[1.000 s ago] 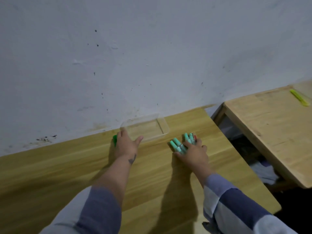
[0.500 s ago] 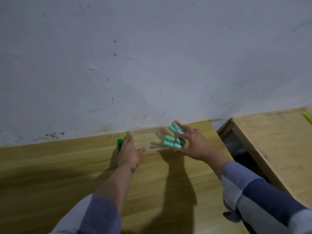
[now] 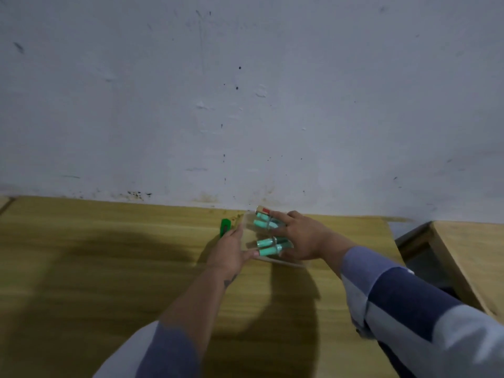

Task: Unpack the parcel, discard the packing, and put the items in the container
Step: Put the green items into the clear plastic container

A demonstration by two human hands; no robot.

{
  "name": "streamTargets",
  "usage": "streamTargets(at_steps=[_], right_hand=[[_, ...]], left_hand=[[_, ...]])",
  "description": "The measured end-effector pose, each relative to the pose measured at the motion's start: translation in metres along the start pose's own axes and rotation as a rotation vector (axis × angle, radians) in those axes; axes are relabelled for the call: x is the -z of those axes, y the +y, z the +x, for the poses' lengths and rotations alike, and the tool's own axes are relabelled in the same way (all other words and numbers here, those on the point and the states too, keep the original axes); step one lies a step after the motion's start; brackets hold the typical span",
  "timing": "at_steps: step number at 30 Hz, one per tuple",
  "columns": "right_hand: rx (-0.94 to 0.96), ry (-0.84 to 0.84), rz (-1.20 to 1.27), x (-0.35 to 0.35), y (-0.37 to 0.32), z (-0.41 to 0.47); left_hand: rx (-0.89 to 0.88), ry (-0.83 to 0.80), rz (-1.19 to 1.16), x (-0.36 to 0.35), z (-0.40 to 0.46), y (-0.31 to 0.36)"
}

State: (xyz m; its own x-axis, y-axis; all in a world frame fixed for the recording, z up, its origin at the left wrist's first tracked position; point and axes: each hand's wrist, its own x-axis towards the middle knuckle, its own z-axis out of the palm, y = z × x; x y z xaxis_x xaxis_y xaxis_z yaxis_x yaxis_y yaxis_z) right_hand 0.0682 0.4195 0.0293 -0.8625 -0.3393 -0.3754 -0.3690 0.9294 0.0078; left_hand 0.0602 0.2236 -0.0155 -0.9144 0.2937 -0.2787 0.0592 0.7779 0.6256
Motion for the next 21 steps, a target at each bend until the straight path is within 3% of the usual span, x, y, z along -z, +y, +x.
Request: streamTargets(at_steps=[10,21], right_hand=[[-0.038,0.107,-0.126,-0.022,-0.010,0.008],[0.012,0.086,-0.089,-0.025,-0.006,-0.002]], left_hand=[[0.043,-0.016,-0.042,-0.006,0.002,0.001],[0.042,-0.017,-0.032,-0.008,0.002,0.001]])
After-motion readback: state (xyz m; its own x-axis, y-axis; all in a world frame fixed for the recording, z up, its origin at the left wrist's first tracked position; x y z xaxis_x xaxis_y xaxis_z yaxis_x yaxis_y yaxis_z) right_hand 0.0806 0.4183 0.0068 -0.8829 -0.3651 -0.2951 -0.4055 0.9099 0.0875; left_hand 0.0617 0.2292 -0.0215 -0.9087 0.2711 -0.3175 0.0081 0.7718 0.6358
